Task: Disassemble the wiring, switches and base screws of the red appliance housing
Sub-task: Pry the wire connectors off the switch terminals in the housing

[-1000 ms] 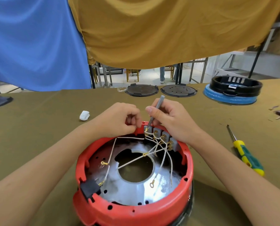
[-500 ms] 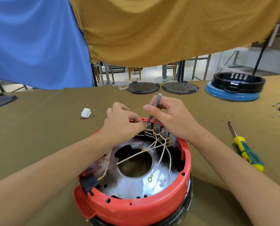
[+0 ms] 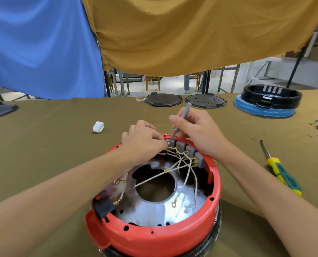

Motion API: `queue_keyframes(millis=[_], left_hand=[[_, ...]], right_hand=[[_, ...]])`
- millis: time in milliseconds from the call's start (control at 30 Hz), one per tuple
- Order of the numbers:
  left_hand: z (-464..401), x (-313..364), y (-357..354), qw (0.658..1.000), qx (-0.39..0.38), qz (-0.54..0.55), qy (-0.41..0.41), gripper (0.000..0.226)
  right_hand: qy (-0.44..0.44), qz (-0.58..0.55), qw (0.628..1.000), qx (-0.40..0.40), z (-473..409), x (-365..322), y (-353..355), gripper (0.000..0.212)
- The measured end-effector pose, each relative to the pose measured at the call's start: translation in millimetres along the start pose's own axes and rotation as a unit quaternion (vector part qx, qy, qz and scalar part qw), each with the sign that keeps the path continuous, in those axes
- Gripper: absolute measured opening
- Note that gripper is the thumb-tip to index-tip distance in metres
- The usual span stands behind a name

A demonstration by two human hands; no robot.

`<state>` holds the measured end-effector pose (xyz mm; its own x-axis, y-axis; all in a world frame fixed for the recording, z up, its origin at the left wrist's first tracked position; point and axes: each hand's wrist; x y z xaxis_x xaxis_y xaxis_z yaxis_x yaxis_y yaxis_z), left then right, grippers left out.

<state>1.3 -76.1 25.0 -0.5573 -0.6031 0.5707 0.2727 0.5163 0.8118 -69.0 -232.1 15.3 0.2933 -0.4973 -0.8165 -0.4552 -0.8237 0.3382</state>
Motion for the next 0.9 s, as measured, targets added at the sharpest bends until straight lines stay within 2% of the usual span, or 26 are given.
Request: queue_keyframes(millis=[267, 467, 600, 900], left_hand=[[0.9, 2.0, 1.1, 1.0, -0.01, 0.013, 0.005, 0.021], [0.0, 1.3, 0.8, 1.0, -0.008, 0.021, 0.009, 0.019], [-0.9, 1.1, 1.4, 1.0, -0.017, 0.006, 0.004, 0.024], [-0.7, 1.6, 2.2, 1.0, -0.025, 0.011, 0.009, 0.022]], right_hand=[[-0.077, -0.021, 0.997, -0.004, -5.1, 7.4, 0.5, 0.036], [0.007, 0.009, 1.0, 0.012, 0.3, 4.8, 1.3, 0.028], [0.024, 0.029, 0.999, 0.001, -1.0, 3.6, 1.3, 0.028], [-0.095, -0.041, 0.995, -0.009, -4.9, 7.9, 0.3, 0.037]])
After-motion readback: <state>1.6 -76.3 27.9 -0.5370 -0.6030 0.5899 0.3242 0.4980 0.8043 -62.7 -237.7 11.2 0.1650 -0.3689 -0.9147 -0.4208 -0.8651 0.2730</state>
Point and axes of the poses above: each hand's wrist, its own z-axis away from the middle knuckle, its own y-axis out of the back of the hand, x = y × z, and after that the axes turned 2 degrees about z, right-handed
